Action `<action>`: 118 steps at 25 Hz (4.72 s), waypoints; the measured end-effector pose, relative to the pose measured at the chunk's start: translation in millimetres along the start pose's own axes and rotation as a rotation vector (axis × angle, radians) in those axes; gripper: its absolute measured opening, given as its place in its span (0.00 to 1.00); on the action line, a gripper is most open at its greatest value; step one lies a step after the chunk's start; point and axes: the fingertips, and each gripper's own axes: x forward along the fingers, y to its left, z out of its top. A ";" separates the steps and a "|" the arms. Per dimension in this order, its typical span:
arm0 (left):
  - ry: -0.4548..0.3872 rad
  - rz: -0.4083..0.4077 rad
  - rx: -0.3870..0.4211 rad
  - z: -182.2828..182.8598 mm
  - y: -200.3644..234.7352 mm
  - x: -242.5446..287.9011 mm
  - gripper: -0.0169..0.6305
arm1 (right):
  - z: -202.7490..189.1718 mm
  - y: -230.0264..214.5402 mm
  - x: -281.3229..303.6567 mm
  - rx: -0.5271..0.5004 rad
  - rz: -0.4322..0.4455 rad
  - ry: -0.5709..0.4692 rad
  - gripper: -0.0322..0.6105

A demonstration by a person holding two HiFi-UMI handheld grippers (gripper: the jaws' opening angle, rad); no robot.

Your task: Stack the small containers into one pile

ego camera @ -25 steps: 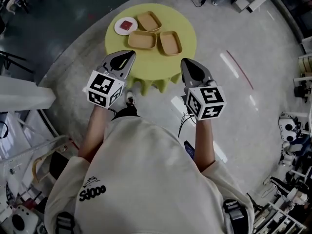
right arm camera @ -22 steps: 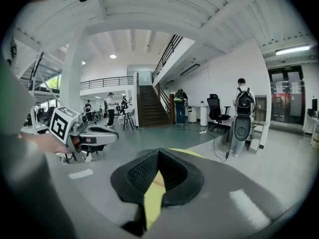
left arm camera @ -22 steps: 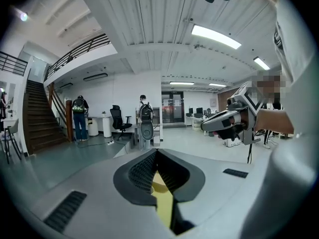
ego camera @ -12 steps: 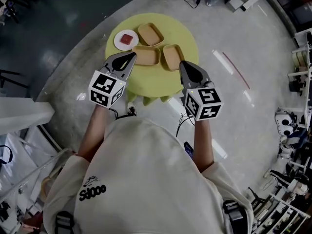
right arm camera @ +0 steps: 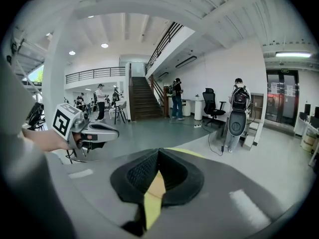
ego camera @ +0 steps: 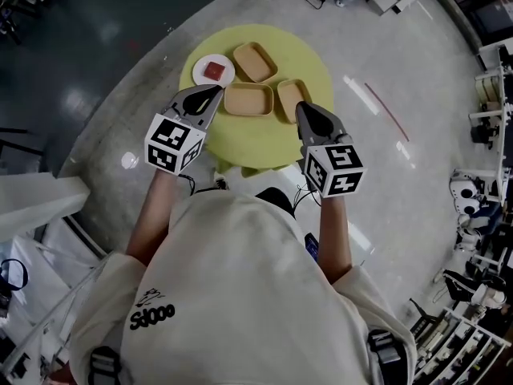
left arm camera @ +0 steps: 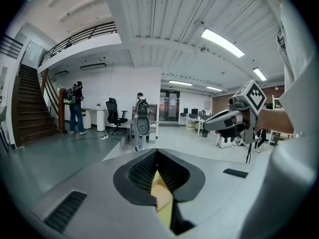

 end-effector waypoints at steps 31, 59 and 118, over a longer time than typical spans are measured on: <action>0.364 0.163 -0.316 -142.8 29.3 97.3 0.15 | -42.4 -48.3 109.3 0.030 0.239 0.216 0.07; 0.548 0.400 -0.475 -229.4 39.5 123.4 0.14 | -97.0 -94.4 148.9 0.085 0.326 0.386 0.07; 0.479 0.370 -0.415 -207.2 29.1 111.4 0.06 | -91.1 -123.4 81.0 0.136 0.157 0.286 0.07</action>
